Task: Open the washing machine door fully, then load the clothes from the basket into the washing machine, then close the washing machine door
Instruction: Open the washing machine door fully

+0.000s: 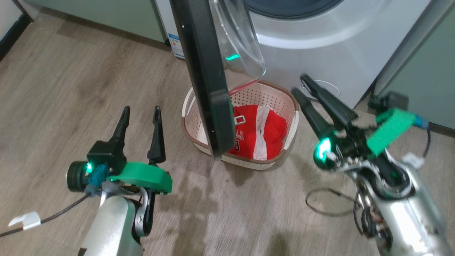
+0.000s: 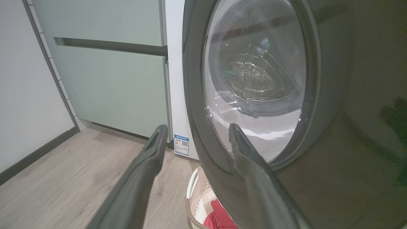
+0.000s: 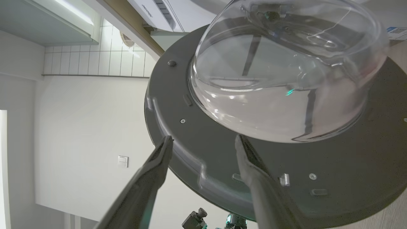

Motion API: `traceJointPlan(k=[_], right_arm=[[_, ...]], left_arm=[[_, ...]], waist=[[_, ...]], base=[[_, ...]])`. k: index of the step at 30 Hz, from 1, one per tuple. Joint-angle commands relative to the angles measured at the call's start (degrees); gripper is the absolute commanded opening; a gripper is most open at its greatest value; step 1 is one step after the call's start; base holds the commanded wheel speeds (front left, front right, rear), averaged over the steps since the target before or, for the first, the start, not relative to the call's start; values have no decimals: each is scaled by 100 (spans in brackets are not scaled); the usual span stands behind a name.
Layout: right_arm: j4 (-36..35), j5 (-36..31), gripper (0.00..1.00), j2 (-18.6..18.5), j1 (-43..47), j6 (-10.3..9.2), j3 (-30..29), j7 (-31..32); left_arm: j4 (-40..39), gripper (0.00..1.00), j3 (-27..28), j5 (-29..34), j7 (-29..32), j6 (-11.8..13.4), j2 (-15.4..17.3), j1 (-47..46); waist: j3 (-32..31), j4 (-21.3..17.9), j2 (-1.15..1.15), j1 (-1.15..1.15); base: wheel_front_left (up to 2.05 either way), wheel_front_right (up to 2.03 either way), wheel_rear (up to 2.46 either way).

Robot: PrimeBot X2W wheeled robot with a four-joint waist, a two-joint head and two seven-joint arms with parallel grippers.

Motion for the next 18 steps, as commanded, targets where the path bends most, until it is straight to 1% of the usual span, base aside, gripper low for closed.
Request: traceJointPlan(k=[1, 3, 6, 10, 11, 15, 18], right_arm=[[-426, -92, 100, 3, 199, 5, -7, -151], [-696, -184, 100, -11, 546, 5, -100, -321], [-999, -570, 100, -98, 1011, 5, -151, -627], [-1255, -1053, 100, -94, 1487, 5, -234, -1124], [-1306, -1069, 100, -30, 1581, 5, -292, -1266], [-1518, -1339, 100, 62, 1754, 5, -478, -1748], [-1680, -1820, 100, 48, 1734, 5, -599, -2184]], left_arm=[[-178, 100, 201, -49, -56, 14, 90, -70], [-178, 100, 205, -63, -55, 20, 105, -47], [-193, 100, 225, -104, -48, 23, 124, -24], [-198, 100, 238, -107, -43, 34, 185, -12], [-203, 100, 244, -108, -40, 40, 201, -6], [-235, 100, 278, -122, -27, 78, 250, 24], [-262, 100, 301, -149, -1, 97, 278, 40]], waist=[[-18, -39, 0, 0], [-40, -68, 0, 0], [-48, -106, 0, 0], [-70, -151, 0, 0], [-79, -164, 0, 0], [-101, -223, 0, 0], [-116, -249, 0, 0]], base=[[0, 0, 0], [0, 0, 0], [0, 0, 0], [0, 0, 0], [0, 0, 0], [0, 0, 0], [0, 0, 0]])
